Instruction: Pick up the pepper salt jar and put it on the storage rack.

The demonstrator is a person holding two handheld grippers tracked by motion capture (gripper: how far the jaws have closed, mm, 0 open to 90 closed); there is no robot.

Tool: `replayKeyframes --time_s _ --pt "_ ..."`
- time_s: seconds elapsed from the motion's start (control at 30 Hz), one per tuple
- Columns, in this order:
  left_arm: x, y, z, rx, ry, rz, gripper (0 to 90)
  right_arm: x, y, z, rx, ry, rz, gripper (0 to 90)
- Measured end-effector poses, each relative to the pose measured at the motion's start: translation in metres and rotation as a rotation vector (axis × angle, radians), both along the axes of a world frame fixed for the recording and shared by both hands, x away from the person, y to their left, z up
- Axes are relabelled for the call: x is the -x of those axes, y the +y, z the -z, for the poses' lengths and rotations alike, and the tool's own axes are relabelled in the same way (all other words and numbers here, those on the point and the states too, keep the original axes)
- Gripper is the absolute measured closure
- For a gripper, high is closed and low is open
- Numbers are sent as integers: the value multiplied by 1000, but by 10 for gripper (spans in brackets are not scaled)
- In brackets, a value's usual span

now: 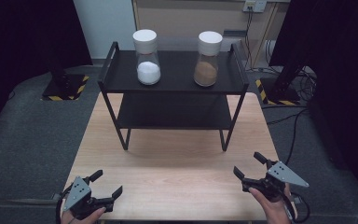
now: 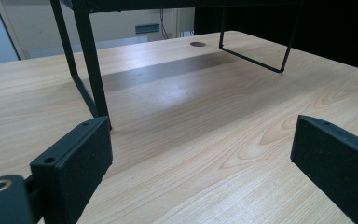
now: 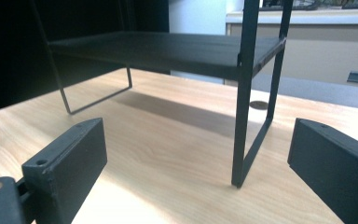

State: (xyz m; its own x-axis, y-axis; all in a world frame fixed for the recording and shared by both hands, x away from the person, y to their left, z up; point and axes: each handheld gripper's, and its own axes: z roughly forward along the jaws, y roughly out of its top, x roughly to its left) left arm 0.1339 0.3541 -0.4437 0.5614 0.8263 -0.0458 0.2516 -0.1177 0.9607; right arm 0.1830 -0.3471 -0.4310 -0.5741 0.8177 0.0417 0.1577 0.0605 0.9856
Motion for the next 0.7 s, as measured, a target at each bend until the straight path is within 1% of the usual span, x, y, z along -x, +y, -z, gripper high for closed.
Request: replayKeyframes --time_s 0.1,0.37,0.7 --pt "0 0 0 -2 -1 -2 39 3 -1 2 8 4 -1 50" --pt "0 -1 3 0 7 -10 39 11 -6 12 -8 -10 18 50" --pt "1 -3 6 -3 6 -28 39 19 -11 26 -30 -3 49 51"
